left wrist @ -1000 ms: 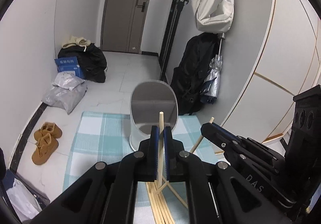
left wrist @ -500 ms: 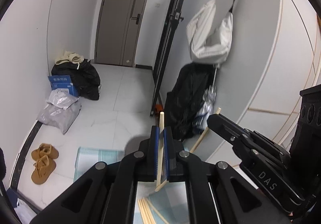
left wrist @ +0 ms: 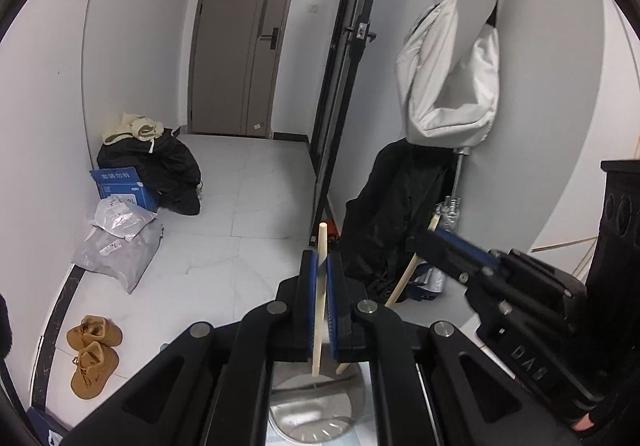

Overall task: Organize utensils
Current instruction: 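Lower both chopsticks into the holder compartments and open both grippers, then move both open grippers back down toward the chopstick bundle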

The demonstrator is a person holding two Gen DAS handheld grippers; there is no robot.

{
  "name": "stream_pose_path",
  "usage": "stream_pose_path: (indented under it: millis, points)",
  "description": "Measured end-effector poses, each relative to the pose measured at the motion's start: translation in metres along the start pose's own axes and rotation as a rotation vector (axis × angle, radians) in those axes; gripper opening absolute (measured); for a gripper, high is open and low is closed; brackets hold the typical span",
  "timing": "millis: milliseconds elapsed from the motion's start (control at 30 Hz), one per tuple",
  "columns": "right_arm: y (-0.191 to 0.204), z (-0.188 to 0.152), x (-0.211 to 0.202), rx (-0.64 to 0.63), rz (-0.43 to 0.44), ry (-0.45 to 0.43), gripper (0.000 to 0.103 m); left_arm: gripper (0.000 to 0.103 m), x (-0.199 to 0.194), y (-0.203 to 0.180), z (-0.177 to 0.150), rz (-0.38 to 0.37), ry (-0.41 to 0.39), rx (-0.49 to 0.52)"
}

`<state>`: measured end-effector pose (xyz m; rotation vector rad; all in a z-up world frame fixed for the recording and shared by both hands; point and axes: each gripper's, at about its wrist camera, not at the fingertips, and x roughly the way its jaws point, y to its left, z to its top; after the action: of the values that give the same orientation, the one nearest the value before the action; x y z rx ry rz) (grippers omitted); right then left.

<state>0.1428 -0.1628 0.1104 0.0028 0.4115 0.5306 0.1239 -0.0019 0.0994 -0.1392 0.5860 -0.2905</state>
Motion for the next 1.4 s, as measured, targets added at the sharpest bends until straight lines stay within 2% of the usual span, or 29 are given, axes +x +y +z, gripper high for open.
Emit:
stream_pose_path:
  millis: [300,500,700,767,867,933,1000,1033,1067,1100,1200,1267,1333,1400]
  points:
    - [-0.006,-0.031,0.039,-0.026,0.045,0.077,0.004,0.001,0.034,0.02,-0.015,-0.04,0.078,-0.039]
    - [-0.011,-0.059,0.059,-0.005,0.071,0.147,0.004,0.001,0.051,0.023,-0.027,-0.039,0.138,-0.058]
    - [-0.014,-0.067,0.062,0.031,0.1,0.186,0.007,0.001,0.063,0.024,-0.034,-0.043,0.214,-0.087]
    - [-0.016,-0.068,0.061,0.066,0.112,0.2,0.007,0.001,0.06,0.028,-0.035,-0.022,0.226,-0.106]
    - [-0.02,-0.07,0.052,0.108,0.093,0.198,0.007,0.003,0.054,0.029,-0.034,-0.012,0.249,-0.111]
    - [-0.022,-0.072,0.044,0.136,0.091,0.191,0.008,0.009,0.044,0.027,-0.035,0.005,0.243,-0.097]
    - [-0.025,-0.074,0.031,0.172,0.074,0.177,0.011,0.027,0.036,0.026,-0.038,0.021,0.227,-0.098]
    - [-0.027,-0.073,0.027,0.185,0.069,0.171,0.013,0.033,0.03,0.026,-0.039,0.028,0.217,-0.104]
    - [-0.028,-0.075,0.018,0.204,0.053,0.157,0.02,0.045,0.025,0.026,-0.041,0.038,0.205,-0.111]
    - [-0.029,-0.076,0.011,0.213,0.045,0.148,0.027,0.051,0.021,0.025,-0.041,0.05,0.193,-0.115]
    - [-0.024,-0.077,-0.009,0.194,0.021,0.122,0.029,0.06,0.006,0.022,-0.043,0.078,0.162,-0.102]
    - [-0.019,-0.079,-0.02,0.188,0.014,0.115,0.037,0.062,-0.004,0.018,-0.046,0.099,0.137,-0.09]
    - [-0.013,-0.08,-0.033,0.174,0.001,0.098,0.039,0.071,-0.015,0.014,-0.049,0.123,0.113,-0.089]
    - [-0.008,-0.083,-0.046,0.163,-0.019,0.073,0.049,0.082,-0.023,0.014,-0.052,0.14,0.086,-0.1]
